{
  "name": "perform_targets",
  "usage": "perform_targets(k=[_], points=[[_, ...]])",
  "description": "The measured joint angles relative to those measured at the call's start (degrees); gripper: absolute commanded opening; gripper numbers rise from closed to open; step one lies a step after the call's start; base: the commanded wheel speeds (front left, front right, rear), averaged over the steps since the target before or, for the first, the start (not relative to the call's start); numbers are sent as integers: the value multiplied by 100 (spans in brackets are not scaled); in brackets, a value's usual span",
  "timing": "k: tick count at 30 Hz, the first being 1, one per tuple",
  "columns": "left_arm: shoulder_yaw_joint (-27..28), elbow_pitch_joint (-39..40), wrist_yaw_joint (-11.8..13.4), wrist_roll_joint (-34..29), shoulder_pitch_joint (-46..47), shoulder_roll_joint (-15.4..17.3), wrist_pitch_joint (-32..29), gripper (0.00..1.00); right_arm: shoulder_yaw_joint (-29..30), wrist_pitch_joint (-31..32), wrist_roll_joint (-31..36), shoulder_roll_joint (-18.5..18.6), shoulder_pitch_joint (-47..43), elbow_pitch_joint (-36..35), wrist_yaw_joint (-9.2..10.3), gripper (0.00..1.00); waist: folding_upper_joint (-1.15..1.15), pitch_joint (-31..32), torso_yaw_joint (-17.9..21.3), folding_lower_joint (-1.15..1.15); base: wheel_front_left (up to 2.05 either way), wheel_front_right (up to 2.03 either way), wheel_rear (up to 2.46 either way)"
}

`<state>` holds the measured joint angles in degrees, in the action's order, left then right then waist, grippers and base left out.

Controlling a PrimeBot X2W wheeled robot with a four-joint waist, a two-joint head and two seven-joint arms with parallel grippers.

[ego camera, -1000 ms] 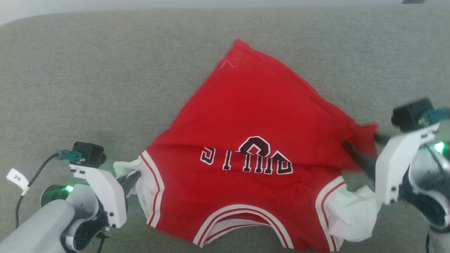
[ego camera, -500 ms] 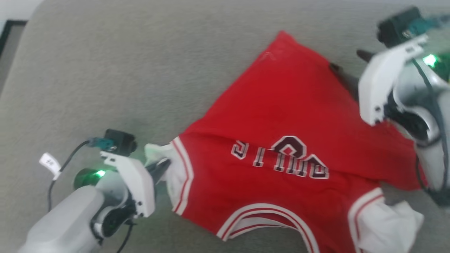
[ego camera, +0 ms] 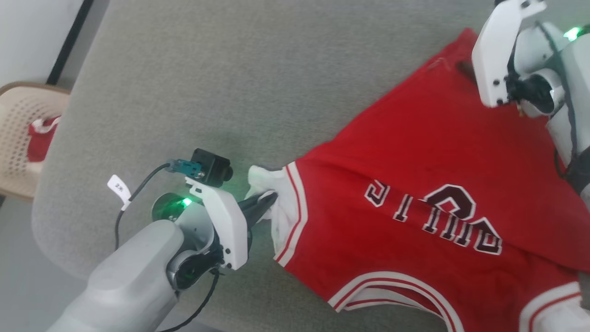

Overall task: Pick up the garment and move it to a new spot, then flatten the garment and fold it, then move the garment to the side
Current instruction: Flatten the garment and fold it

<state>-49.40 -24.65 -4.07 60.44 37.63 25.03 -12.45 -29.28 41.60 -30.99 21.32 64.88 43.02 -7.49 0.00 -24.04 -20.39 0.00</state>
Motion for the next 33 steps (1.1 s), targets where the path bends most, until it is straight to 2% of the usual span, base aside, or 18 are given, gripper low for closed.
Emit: perform_targets(k=[5,9,11,16,20,26,33], points=[[-36,-266,-177,10,123,-199,111,0,-619,702,-225,-5,333,768,0,100,1,-136,-225,0,0,0,0],[-53,-417,-253,52,177,-283,157,0,-797,812,-385,25,459,1018,0,100,1,-174,-277,0,0,0,0],[-63,-495,-288,59,205,-304,180,0,-913,825,-432,34,500,1058,0,0,1,-185,-279,0,0,0,0],[-83,-668,-363,97,315,-269,177,0,-1078,438,-528,82,553,1160,-2,0,1,-159,-195,0,0,0,0],[-42,-722,-378,105,448,-64,112,0,-1159,129,-646,32,600,1239,-7,0,1,-51,-44,0,0,0,0],[177,-647,-170,100,912,580,-188,0,-1430,-305,-788,168,814,1009,-4,0,1,192,278,0,0,0,0],[369,-302,7,58,1703,1158,-866,0,-1719,-678,-1139,454,848,513,-3,0,1,575,721,0,0,0,0]])
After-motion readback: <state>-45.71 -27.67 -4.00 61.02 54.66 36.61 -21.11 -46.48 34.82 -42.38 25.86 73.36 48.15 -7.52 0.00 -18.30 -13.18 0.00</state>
